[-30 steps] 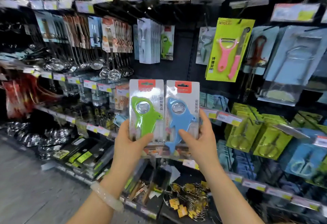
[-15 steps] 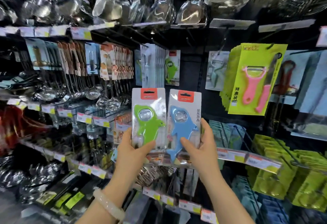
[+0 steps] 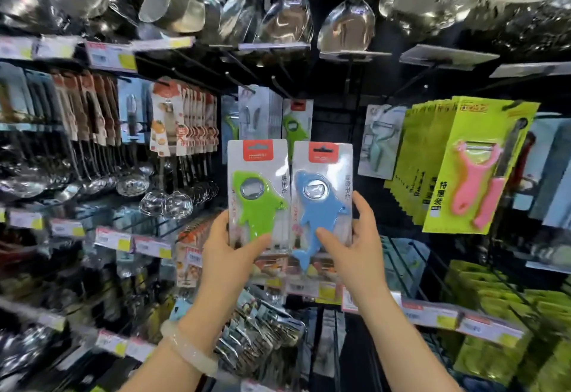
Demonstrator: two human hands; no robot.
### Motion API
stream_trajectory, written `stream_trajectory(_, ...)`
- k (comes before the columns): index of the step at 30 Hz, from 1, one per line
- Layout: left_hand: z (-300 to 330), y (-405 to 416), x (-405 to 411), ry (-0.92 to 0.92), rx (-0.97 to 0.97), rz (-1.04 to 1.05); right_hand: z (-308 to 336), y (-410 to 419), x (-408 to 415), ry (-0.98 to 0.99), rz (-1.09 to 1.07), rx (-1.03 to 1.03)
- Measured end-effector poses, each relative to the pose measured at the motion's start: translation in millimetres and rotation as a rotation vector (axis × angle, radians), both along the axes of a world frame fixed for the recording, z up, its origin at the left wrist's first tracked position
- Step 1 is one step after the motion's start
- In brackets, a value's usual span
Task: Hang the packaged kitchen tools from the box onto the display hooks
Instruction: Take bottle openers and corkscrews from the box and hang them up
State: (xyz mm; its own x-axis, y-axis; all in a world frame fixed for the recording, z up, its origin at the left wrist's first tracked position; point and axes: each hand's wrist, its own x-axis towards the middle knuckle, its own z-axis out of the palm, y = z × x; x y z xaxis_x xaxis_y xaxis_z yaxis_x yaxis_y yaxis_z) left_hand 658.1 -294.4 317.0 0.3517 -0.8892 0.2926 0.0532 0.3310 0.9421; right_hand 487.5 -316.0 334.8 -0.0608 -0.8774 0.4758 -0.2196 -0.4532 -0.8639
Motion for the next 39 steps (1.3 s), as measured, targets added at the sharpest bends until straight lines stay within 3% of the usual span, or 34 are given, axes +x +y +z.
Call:
stream_trajectory(21,35,-76,105,0.042,-0.078,-0.041,69,-75,105,-0.001,-0.031,-0.238)
stream_trajectory(39,32,-90,121,0.027,-0.092,-0.015,67,-86,119,-0.066,-0.113,-0.209)
